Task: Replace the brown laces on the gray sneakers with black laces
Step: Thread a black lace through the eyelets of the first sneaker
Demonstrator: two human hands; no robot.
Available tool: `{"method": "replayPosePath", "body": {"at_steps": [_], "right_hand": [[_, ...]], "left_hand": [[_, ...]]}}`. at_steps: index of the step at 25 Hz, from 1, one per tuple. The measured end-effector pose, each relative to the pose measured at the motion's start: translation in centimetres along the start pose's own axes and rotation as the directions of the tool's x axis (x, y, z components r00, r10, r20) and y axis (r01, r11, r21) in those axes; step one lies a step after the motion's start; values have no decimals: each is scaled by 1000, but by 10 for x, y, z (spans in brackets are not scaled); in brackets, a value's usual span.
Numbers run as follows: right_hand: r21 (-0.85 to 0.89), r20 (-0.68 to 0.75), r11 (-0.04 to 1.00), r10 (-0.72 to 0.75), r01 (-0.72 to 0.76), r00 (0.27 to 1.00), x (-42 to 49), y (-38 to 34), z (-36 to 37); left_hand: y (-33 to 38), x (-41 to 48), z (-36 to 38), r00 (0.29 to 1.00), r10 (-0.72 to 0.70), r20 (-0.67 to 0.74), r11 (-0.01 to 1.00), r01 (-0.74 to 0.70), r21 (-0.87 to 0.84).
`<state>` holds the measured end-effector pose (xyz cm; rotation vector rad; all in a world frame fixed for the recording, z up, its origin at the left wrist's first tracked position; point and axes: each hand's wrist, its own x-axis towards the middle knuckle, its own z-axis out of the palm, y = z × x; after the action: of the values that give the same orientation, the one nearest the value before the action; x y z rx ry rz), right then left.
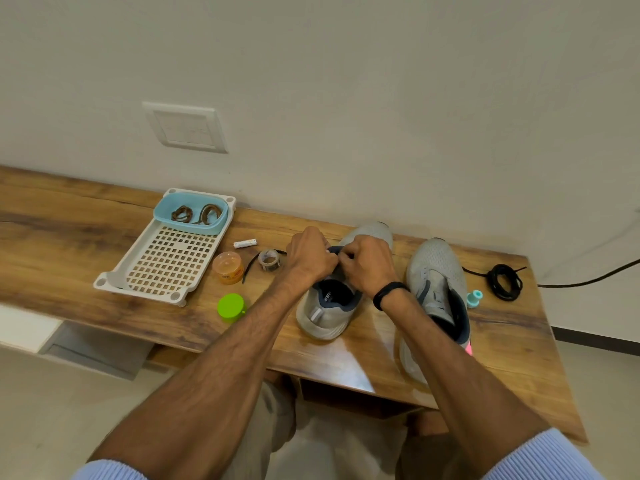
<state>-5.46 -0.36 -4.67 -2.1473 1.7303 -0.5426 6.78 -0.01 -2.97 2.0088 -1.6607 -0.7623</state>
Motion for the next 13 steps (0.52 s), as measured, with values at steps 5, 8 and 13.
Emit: {"method": "replayPosePath", "body": {"at_steps": [5,8,13], "right_hand": [[-53,39,997,-48,50,998,0,-1,6],[47,59,999,14,-17,998,4,7,-5],[122,-8,992,39,-38,999,-3,9,-10]], "left_hand": [[0,-2,0,998,-53,-16,998,54,41],[-2,0,-3,991,-105,-84,994,106,8],[-1,3,-3,989,-119,-88,993,119,-3]]}}
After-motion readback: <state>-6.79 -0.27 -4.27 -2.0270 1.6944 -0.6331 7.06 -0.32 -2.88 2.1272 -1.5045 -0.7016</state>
